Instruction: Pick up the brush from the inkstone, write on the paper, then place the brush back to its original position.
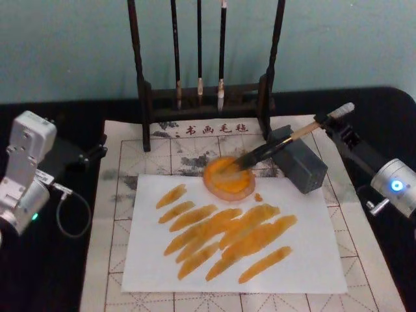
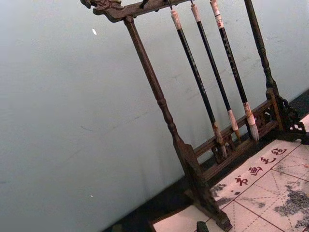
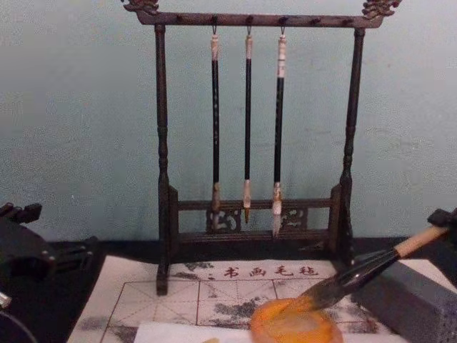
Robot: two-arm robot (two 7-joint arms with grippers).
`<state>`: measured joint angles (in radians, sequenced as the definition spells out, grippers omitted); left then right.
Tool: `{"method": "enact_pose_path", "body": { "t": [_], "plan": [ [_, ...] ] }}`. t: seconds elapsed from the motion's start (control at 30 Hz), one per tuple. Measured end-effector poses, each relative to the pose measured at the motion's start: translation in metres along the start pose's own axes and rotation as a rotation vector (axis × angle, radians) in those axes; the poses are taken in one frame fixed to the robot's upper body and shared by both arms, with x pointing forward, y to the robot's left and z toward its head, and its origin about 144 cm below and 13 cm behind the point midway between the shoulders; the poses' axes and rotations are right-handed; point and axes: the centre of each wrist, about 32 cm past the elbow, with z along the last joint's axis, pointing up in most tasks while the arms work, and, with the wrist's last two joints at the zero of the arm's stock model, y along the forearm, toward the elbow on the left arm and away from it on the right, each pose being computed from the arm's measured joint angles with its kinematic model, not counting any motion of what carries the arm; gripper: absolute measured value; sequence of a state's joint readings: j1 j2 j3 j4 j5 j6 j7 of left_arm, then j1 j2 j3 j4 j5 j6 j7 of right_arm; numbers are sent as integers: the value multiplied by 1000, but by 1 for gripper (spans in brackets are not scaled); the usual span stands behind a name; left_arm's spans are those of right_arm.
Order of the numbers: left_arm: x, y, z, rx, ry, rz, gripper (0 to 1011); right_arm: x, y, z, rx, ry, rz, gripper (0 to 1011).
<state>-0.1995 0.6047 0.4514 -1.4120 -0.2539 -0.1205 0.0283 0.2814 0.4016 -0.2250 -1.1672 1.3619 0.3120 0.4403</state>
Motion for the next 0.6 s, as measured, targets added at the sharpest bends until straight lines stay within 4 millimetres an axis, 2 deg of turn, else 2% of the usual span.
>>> {"method": "enact_pose_path", "body": {
  "t": [0.37,0.6],
  "plan": [
    [0,0,0,0,0,0,1001,-4,-12,9,-7,-4,32,194],
    [0,0,0,0,0,0,1001,-7,-27,20,-17,-30,57,194]
  ]
}}
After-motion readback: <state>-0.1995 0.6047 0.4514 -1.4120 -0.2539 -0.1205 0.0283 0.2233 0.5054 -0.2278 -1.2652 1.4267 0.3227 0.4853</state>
